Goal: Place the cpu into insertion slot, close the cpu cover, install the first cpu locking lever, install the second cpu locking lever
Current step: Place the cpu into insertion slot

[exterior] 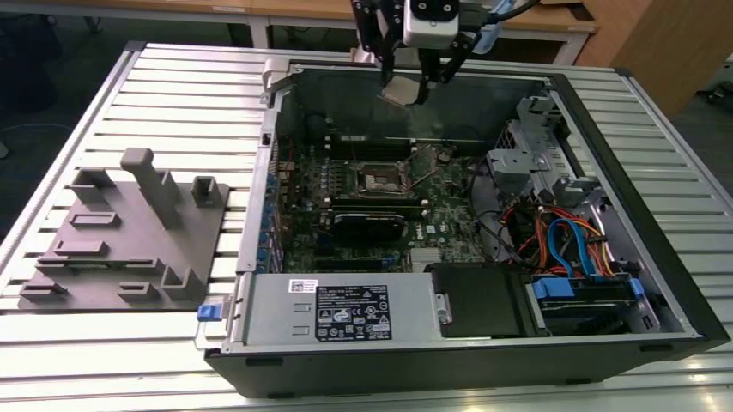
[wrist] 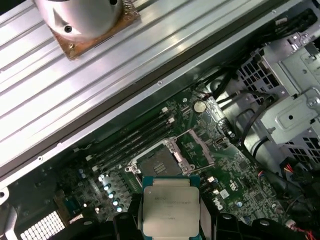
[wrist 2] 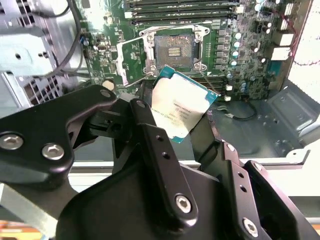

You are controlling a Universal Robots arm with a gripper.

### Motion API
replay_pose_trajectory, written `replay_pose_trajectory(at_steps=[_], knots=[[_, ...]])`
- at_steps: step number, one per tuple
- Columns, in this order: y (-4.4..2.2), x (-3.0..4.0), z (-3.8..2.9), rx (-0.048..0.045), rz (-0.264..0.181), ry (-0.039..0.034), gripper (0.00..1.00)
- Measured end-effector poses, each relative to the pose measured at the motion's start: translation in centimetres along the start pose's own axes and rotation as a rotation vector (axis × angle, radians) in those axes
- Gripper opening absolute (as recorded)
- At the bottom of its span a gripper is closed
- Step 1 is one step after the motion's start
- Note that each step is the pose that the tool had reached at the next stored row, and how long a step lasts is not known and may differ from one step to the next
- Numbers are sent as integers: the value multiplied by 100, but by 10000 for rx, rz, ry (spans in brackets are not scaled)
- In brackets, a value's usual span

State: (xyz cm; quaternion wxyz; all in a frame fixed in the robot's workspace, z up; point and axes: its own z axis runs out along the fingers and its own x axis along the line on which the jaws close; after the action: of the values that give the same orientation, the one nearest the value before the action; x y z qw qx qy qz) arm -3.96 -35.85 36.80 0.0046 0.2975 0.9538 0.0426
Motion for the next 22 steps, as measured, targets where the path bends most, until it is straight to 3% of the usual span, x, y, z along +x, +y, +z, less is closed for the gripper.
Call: replay_pose_trajectory(at_steps=[8,22], knots=[[0,0,3,-14,1371,-121,54],[0,0,3,-14,1405,-124,54]])
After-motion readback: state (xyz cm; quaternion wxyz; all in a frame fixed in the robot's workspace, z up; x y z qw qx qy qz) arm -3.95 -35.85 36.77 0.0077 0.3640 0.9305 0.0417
